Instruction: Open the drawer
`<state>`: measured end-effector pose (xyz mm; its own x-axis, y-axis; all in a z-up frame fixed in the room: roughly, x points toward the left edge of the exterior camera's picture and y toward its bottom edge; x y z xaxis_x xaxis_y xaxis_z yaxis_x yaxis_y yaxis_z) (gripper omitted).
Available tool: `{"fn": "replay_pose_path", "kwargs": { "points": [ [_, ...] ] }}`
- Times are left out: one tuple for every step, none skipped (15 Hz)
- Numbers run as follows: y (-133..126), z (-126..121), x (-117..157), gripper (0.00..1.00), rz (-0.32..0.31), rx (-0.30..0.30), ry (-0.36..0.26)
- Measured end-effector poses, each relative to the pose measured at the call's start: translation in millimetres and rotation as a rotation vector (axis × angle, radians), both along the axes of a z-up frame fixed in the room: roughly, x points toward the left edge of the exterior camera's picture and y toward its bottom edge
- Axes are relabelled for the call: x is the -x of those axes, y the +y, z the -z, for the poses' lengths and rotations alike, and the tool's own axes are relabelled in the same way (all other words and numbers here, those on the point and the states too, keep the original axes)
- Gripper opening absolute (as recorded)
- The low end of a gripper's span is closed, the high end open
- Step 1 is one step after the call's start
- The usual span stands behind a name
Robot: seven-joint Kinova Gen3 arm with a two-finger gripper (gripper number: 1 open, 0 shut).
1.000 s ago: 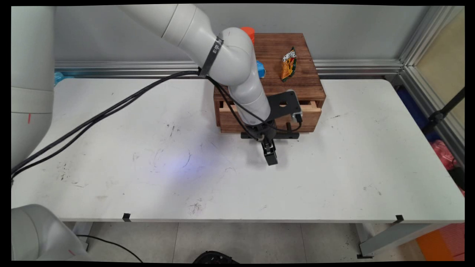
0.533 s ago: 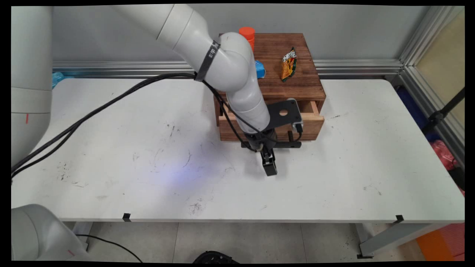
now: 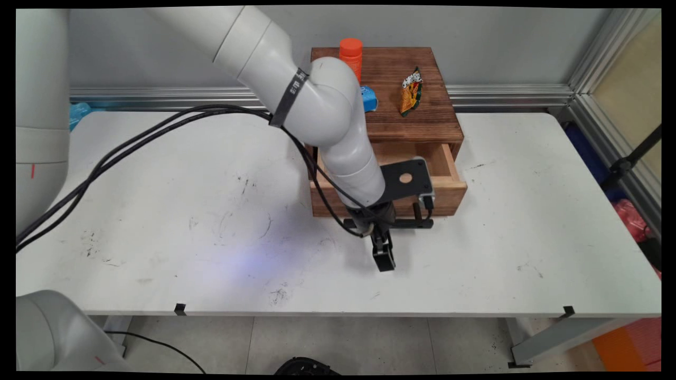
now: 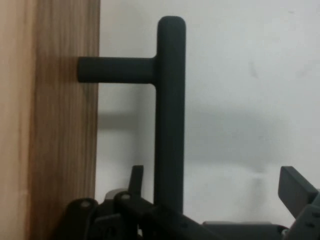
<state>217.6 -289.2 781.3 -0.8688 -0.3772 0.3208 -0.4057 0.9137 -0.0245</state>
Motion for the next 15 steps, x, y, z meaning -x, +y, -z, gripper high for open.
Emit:
{"fn": "replay_pose_path", "kwargs": {
  "points": [
    [5.6,-0.8,1.9,1.00,0.006,-0.002,0.002],
    [9.8,-1.2,3.4,1.00,0.010,-0.003,0.004],
    [14.2,-1.8,5.0,1.00,0.014,-0.004,0.005],
    [17.9,-2.4,6.4,1.00,0.017,-0.005,0.007],
    [21.4,-2.9,7.7,1.00,0.020,-0.006,0.009],
    [24.9,-3.3,9.1,1.00,0.023,-0.007,0.010],
    [28.6,-3.8,10.6,1.00,0.027,-0.007,0.012],
    [33.5,-4.4,12.4,1.00,0.030,-0.008,0.013],
    [38.4,-4.9,14.2,1.00,0.034,-0.009,0.015],
    [43.0,-5.4,15.9,1.00,0.037,-0.008,0.016],
    [47.4,-5.9,17.6,1.00,0.039,-0.008,0.017],
    [51.1,-6.1,19.1,1.00,0.042,-0.008,0.017],
    [54.6,-6.3,20.5,1.00,0.043,-0.007,0.018],
    [58.6,-6.5,22.1,1.00,0.045,-0.006,0.018],
    [62.7,-6.6,23.7,1.00,0.047,-0.006,0.019]
  ]
}}
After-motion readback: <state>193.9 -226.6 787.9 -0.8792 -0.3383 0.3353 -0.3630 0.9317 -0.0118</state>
